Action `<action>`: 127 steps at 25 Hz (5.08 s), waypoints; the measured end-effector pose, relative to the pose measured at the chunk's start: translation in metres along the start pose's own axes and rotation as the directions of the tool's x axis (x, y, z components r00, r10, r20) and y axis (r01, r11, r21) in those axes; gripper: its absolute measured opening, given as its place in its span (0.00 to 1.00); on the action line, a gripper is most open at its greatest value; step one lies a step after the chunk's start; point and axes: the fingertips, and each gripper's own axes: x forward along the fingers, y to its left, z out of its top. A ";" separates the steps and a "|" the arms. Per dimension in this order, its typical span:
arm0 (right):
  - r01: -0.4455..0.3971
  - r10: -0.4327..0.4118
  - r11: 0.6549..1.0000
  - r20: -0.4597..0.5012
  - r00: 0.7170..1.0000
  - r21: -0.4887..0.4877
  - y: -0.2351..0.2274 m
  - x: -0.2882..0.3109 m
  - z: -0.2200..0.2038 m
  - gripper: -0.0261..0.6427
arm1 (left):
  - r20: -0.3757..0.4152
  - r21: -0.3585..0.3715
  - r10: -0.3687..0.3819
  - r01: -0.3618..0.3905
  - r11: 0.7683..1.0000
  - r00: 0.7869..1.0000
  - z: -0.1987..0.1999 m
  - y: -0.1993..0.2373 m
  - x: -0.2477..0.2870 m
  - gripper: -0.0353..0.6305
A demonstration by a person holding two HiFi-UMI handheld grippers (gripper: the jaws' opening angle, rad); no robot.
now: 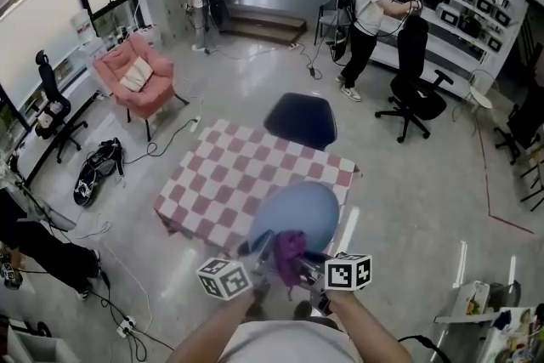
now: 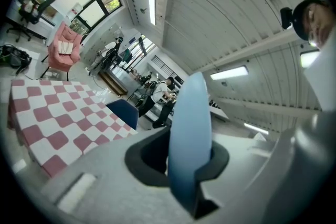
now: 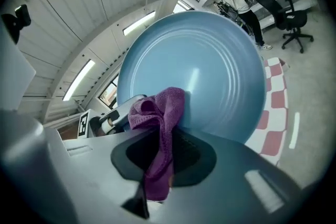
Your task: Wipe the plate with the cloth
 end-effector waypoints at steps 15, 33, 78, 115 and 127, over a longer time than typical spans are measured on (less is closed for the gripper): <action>0.306 -0.315 0.903 0.019 0.949 -0.300 -0.059 -0.044 0.025 0.13 | -0.009 -0.095 0.002 -0.003 0.995 1.000 -0.010 0.013 -0.021 0.13; 0.395 -0.406 0.783 0.087 0.910 -0.480 -0.059 -0.062 0.077 0.13 | -0.101 -0.118 -0.040 0.028 0.993 0.994 -0.026 0.012 -0.019 0.13; 0.079 -0.127 0.817 -0.044 0.991 -0.571 0.021 0.011 0.068 0.13 | -0.267 -0.081 -0.105 0.087 0.993 0.958 -0.062 0.001 0.003 0.13; 0.133 -0.243 0.865 -0.173 0.954 -0.483 -0.051 -0.005 0.035 0.13 | -0.045 -0.102 -0.037 0.032 0.994 0.998 0.008 0.029 0.033 0.13; -0.153 -0.013 0.868 -0.329 0.944 -0.473 0.019 0.033 0.006 0.13 | -0.035 -0.059 -0.035 0.033 0.998 0.999 0.010 0.015 0.034 0.13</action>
